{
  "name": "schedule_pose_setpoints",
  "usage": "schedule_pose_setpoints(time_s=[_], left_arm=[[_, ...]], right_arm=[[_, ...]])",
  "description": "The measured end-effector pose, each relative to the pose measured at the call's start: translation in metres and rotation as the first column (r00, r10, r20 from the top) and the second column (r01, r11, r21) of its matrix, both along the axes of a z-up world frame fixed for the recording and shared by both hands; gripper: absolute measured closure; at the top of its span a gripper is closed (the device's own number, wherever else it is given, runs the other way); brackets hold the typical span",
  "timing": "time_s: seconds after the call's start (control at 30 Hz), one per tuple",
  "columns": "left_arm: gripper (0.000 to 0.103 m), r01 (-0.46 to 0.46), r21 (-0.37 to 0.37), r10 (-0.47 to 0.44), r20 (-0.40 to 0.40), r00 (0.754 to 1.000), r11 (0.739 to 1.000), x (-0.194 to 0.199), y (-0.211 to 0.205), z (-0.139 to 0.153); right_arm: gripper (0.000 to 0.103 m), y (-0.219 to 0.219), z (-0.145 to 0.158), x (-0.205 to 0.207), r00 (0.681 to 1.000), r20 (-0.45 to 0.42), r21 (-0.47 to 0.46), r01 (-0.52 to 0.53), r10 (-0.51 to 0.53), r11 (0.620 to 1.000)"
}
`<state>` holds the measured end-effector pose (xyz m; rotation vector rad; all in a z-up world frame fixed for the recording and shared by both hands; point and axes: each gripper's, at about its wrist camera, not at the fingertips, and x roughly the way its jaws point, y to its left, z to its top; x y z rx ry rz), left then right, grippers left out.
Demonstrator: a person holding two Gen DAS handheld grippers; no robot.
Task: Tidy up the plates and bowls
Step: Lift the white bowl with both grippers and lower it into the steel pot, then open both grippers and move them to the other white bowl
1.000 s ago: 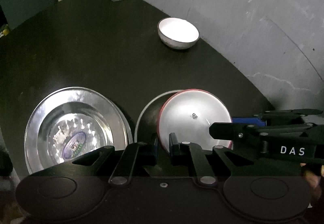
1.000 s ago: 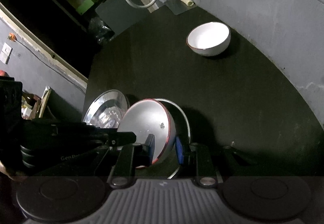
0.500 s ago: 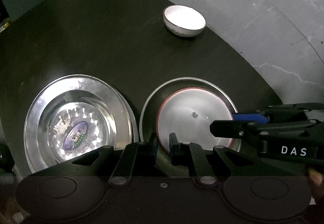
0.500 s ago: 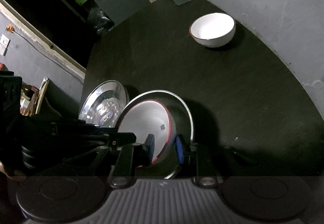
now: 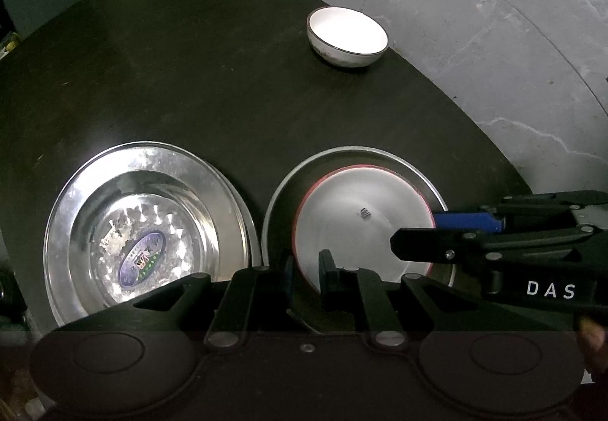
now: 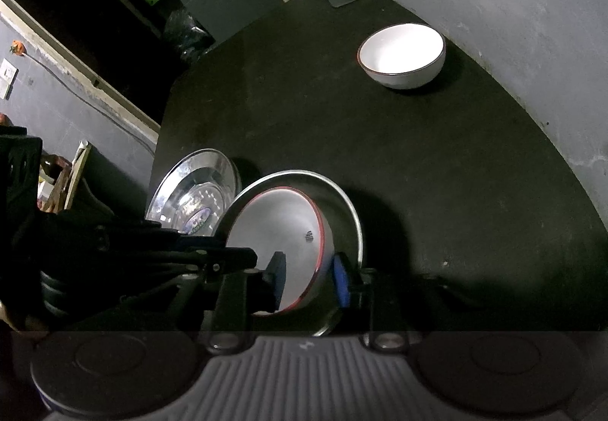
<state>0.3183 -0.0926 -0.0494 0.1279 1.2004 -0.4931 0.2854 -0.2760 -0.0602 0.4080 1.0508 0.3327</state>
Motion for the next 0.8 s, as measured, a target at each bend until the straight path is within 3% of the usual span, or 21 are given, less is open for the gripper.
schedule_pose_setpoints(time_s=[0.8], left_arm=[[0.085, -0.016, -0.013, 0.017, 0.015, 1.000, 1.000, -0.0055, 0.0030, 0.0028]], right_arm=[[0.067, 0.0040, 0.0076, -0.0024, 1.000, 0.013, -0.037, -0.021, 0.021, 0.999]])
